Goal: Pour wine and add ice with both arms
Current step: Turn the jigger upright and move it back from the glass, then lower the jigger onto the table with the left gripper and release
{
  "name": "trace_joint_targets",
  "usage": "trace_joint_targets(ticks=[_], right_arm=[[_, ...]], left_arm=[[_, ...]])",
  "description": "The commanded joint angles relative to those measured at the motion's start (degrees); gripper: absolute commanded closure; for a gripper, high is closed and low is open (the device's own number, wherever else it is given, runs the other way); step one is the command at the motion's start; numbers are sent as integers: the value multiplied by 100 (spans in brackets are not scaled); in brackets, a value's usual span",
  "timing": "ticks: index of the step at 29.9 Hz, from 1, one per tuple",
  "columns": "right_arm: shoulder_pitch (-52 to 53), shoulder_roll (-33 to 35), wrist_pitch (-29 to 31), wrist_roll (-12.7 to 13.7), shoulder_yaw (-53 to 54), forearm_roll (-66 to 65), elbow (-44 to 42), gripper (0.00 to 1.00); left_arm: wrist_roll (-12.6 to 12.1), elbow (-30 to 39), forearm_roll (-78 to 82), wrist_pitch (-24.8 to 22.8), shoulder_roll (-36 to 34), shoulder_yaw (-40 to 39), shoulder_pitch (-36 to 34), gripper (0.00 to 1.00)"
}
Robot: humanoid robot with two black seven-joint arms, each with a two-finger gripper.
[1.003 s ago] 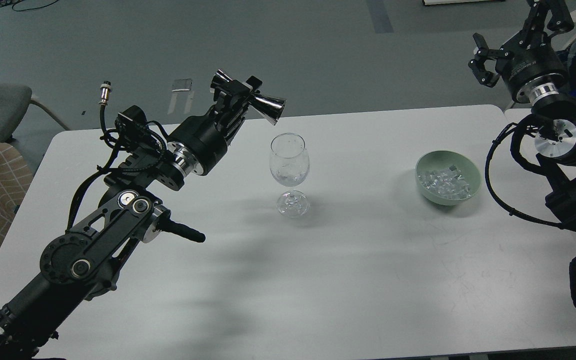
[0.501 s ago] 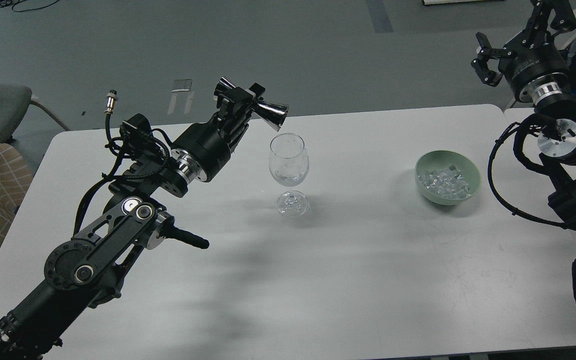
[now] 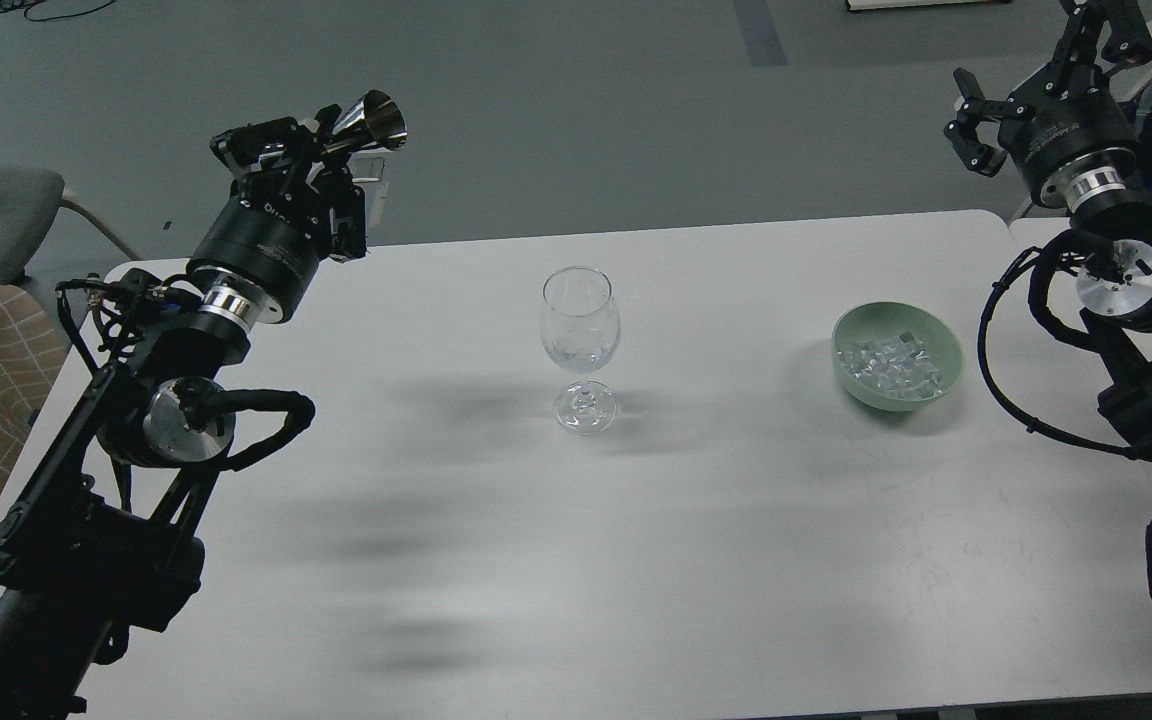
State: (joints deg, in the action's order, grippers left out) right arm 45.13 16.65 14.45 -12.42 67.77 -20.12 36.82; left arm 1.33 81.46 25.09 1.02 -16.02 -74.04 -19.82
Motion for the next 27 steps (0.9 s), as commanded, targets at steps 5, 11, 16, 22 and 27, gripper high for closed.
trace_joint_targets(ticks=[5, 11, 16, 22, 27], right_arm=[[-83, -21, -38, -6, 0, -10, -9, 0], [-109, 14, -47, 3, -35, -18, -52, 0], [-153, -3, -39, -6, -35, -27, -61, 0], [-171, -21, -47, -6, -35, -27, -53, 0], [-171, 23, -38, -6, -35, -18, -53, 0]], left_arm=[[227, -613, -1611, -15, 301, -603, 286, 100], [368, -1580, -2579, -225, 345, -823, 321, 100], [394, -1923, -2615, -489, 521, -823, 488, 100], [377, -2802, -2667, -507, 618, -823, 225, 100], [315, -3014, -2659, -524, 714, -753, -4, 100]])
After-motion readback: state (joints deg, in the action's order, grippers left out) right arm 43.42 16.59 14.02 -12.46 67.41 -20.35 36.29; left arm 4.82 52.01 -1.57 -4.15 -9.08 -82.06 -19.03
